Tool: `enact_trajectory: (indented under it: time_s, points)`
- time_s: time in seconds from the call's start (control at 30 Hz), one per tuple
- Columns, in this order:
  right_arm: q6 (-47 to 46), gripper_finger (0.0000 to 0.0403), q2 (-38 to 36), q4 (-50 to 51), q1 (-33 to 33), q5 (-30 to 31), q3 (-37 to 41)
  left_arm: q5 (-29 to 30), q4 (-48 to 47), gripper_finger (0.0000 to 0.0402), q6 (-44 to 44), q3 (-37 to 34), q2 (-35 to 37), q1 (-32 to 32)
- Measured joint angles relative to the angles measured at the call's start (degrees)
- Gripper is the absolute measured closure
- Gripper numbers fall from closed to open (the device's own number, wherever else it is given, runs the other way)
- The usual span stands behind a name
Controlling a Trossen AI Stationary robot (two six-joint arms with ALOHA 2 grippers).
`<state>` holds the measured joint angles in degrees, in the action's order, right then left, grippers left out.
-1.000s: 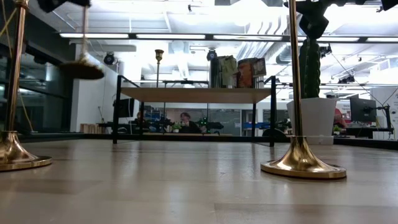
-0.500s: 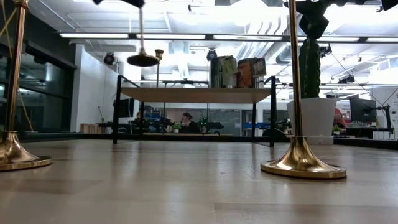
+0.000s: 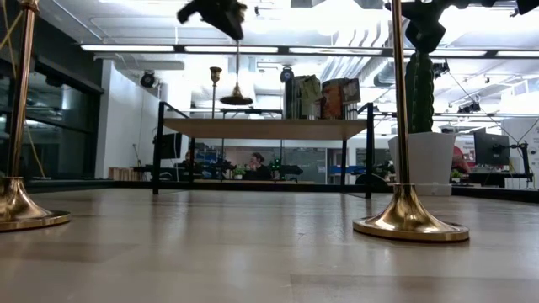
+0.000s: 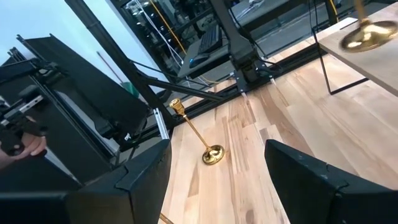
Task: Pick & Place candle stick holders
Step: Put the gold candle holder on the shelf
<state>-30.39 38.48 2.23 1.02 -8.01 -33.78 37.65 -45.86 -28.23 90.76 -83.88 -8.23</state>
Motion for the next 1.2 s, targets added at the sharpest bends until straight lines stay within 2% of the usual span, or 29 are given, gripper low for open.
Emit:
enact_trajectory:
  time_s: [0.23,0.5,0.9,1.2]
  points:
    - [0.00,0.0151,0.00,0.70,0.02,-0.04,0.00,0.02,-0.18,0.0390,-2.21,7.53,-8.16,-6.53]
    - [-0.02,0.0151,0.00,0.93,0.02,-1.75,0.00,0.28,1.83,0.0390,-4.45,10.24,-13.46,-10.85]
    - [-0.02,0.0151,0.00,0.97,0.02,-4.22,0.00,3.66,3.37,0.0390,-8.08,10.25,-14.75,-14.68]
    - [0.07,0.0151,0.00,0.99,0.02,-4.24,0.00,1.65,4.13,0.0390,-8.31,10.27,-15.47,-17.08]
